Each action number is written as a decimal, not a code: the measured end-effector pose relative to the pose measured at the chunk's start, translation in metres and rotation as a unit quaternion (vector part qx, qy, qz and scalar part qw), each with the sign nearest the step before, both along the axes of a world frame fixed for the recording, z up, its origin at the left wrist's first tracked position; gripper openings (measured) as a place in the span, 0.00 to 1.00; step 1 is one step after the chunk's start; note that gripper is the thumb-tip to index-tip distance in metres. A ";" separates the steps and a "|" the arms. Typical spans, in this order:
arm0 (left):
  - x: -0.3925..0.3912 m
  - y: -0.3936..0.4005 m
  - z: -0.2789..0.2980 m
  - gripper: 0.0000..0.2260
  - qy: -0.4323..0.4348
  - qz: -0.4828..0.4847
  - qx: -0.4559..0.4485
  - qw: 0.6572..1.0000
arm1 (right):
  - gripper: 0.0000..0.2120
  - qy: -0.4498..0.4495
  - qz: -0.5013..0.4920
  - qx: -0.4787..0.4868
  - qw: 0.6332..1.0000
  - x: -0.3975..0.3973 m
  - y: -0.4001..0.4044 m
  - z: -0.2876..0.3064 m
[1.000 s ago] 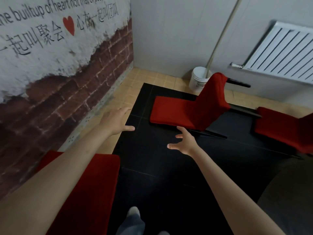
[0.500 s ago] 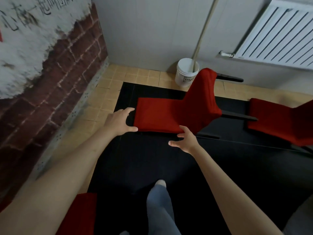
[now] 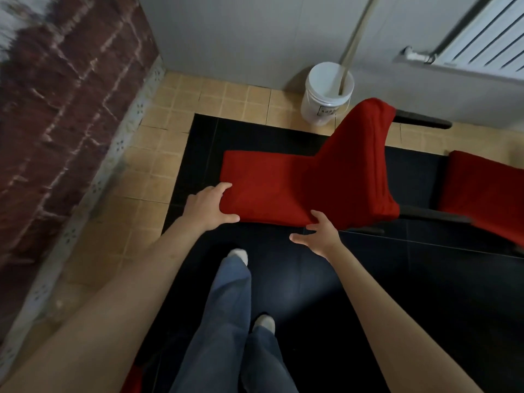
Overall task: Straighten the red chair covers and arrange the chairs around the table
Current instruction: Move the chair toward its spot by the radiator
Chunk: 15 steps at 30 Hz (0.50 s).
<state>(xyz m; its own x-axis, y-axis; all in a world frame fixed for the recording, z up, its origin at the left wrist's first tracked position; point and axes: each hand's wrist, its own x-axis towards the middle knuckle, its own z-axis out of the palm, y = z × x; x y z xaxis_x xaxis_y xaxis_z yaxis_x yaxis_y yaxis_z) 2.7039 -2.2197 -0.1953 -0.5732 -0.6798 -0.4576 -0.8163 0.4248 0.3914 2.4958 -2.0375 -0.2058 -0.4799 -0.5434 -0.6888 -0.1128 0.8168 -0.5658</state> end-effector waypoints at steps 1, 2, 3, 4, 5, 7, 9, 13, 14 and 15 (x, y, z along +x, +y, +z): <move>-0.007 -0.012 -0.013 0.41 -0.009 -0.003 0.010 1.000 | 0.46 -0.004 -0.007 0.009 1.000 -0.005 -0.009 -0.011; -0.014 -0.024 -0.027 0.40 -0.019 -0.005 0.019 1.000 | 0.47 -0.009 -0.012 0.018 1.000 -0.009 -0.019 -0.023; -0.020 -0.036 -0.041 0.40 -0.029 -0.009 0.027 0.999 | 0.47 -0.015 -0.017 0.028 0.999 -0.014 -0.028 -0.036; -0.026 -0.048 -0.057 0.40 -0.038 -0.011 0.032 0.999 | 0.47 -0.020 -0.022 0.037 0.999 -0.019 -0.038 -0.049; -0.032 -0.060 -0.073 0.40 -0.045 -0.011 0.034 0.998 | 0.47 -0.025 -0.024 0.042 0.999 -0.024 -0.049 -0.064; -0.040 -0.082 -0.107 0.39 -0.059 -0.008 0.042 0.997 | 0.46 -0.032 -0.033 0.055 0.997 -0.035 -0.067 -0.097; -0.047 -0.097 -0.143 0.39 -0.068 0.000 0.057 0.996 | 0.46 -0.031 -0.040 0.068 0.996 -0.043 -0.083 -0.135; -0.057 -0.102 -0.225 0.39 -0.066 0.024 0.097 0.993 | 0.45 -0.041 -0.058 0.085 0.994 -0.051 -0.100 -0.221; -0.059 -0.100 -0.248 0.39 -0.068 0.032 0.104 0.992 | 0.45 -0.041 -0.059 0.087 0.994 -0.052 -0.101 -0.245; -0.060 -0.097 -0.272 0.39 -0.073 0.038 0.109 0.991 | 0.45 -0.041 -0.058 0.087 0.994 -0.054 -0.102 -0.269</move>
